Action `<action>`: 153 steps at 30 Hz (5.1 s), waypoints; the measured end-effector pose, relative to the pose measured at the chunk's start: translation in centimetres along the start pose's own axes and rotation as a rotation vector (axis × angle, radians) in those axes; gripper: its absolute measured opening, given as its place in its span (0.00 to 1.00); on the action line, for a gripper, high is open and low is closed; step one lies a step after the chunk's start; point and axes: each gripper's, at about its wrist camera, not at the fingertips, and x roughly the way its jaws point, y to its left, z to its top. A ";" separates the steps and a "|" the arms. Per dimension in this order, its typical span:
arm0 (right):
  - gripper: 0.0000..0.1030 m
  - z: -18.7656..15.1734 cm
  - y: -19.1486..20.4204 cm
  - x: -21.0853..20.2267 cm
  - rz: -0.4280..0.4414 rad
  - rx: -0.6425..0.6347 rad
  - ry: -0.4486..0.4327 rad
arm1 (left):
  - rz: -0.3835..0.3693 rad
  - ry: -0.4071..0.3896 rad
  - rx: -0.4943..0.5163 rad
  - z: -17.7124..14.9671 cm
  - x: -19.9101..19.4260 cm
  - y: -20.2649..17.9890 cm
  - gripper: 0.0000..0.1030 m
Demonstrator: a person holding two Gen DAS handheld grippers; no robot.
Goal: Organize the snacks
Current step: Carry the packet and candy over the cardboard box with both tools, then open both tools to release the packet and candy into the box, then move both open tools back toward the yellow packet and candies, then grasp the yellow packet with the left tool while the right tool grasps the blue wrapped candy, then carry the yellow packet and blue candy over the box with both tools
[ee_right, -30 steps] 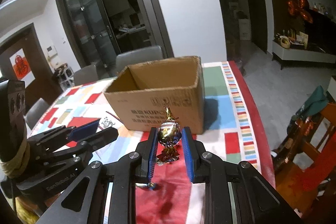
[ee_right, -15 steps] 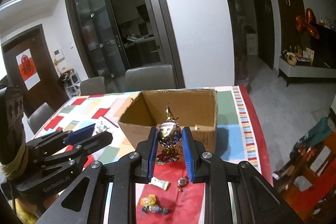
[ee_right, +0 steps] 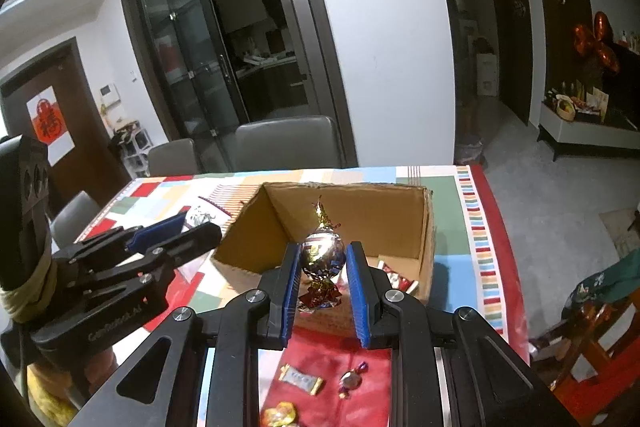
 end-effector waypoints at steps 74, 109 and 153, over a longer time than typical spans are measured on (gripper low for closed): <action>0.48 -19.2 4.3 4.7 0.152 -0.371 0.429 | -0.017 0.300 0.139 -20.6 0.8 -1.7 0.61; 0.27 -20.0 3.3 7.3 0.117 -0.329 0.439 | -0.082 0.417 0.008 -20.5 6.5 -1.9 0.23; 0.27 -4.5 1.5 -4.1 0.041 -0.063 -0.066 | 0.036 -0.002 0.017 -5.4 -4.7 -3.3 0.23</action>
